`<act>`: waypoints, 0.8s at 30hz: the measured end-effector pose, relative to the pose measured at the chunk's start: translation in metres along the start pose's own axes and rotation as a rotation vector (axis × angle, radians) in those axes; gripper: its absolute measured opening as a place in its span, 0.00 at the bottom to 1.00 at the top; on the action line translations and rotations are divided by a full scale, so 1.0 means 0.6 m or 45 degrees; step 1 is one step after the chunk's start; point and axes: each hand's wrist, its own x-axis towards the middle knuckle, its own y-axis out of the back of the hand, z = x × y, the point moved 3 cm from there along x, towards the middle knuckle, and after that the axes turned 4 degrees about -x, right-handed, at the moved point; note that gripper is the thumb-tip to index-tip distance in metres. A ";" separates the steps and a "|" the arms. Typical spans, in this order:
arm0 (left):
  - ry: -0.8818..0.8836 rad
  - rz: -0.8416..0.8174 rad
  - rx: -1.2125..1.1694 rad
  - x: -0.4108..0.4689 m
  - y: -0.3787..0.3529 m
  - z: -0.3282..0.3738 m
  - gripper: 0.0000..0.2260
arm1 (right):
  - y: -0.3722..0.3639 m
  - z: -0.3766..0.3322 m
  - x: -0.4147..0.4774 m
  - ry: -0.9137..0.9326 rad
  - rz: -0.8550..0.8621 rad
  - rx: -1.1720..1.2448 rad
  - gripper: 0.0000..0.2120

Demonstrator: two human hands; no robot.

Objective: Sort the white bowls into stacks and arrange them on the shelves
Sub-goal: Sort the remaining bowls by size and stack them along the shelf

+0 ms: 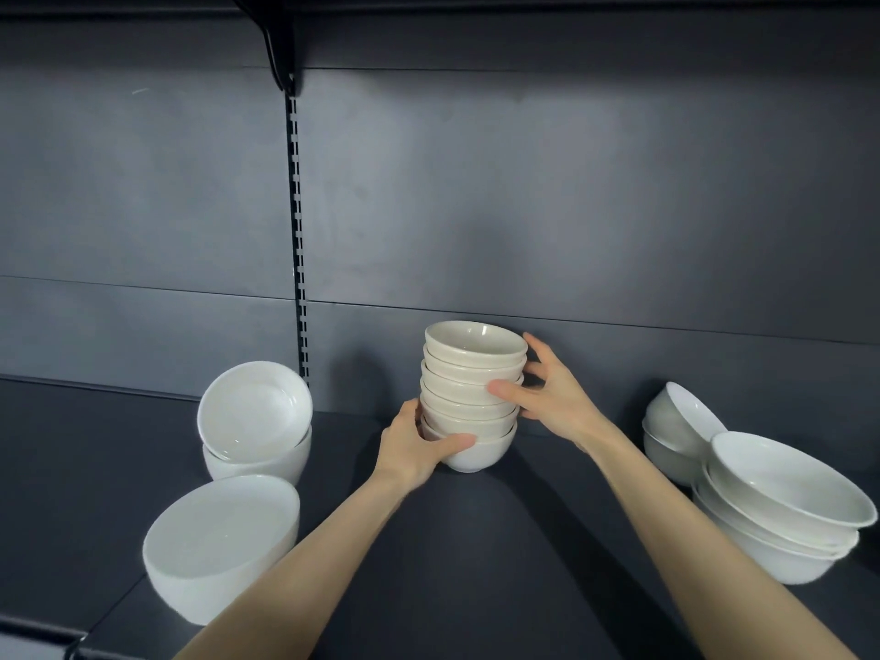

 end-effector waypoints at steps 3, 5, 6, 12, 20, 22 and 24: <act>-0.002 0.010 0.237 -0.011 0.004 0.013 0.30 | 0.007 -0.016 -0.011 0.025 0.049 -0.108 0.41; -0.030 0.068 0.437 -0.025 0.014 0.028 0.21 | 0.012 -0.029 -0.024 0.054 0.087 -0.170 0.39; -0.045 0.077 0.511 -0.036 0.019 0.038 0.17 | 0.015 -0.036 -0.033 0.071 0.115 -0.204 0.39; -0.182 0.109 0.564 -0.140 0.076 0.087 0.10 | 0.004 -0.089 -0.100 0.255 0.224 -0.286 0.19; -0.275 0.523 0.559 -0.277 0.243 0.062 0.15 | -0.134 -0.137 -0.161 0.336 -0.135 -0.137 0.14; -0.219 0.524 0.588 -0.290 0.275 0.039 0.27 | -0.177 -0.135 -0.172 0.322 -0.313 -0.147 0.18; -0.139 0.474 0.499 -0.297 0.297 0.014 0.30 | -0.220 -0.131 -0.183 0.286 -0.496 -0.194 0.24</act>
